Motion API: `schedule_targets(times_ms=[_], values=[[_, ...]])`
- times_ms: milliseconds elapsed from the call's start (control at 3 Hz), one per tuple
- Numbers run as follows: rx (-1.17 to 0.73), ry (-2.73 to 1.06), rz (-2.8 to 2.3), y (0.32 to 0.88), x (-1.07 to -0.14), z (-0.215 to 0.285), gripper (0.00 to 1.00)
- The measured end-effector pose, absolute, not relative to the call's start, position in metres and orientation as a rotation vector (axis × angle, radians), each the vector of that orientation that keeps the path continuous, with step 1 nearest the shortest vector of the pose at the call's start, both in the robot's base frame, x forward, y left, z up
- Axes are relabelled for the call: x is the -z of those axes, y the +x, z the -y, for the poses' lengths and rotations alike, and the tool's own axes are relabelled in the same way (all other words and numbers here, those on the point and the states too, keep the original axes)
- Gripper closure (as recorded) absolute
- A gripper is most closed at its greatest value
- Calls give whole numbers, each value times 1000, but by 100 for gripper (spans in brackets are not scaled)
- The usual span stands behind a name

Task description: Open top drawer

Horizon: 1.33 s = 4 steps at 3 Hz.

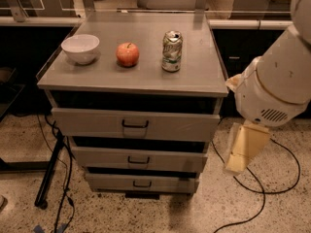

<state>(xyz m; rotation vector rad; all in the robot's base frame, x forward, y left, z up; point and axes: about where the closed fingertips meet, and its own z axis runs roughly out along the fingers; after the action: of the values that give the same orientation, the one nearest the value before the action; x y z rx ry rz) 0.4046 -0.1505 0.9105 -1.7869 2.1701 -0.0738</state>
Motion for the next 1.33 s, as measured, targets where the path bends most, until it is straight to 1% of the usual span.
schedule_targets(times_ms=[333,667,1000,1333], values=[[49,-1781,-2193,401,-884,140,0],[-33,-1746,-2208,420,-815,100,0],[-33,-1746,-2208,420,-814,100,0],[-66,-1747,-2193,427,-798,90,0]])
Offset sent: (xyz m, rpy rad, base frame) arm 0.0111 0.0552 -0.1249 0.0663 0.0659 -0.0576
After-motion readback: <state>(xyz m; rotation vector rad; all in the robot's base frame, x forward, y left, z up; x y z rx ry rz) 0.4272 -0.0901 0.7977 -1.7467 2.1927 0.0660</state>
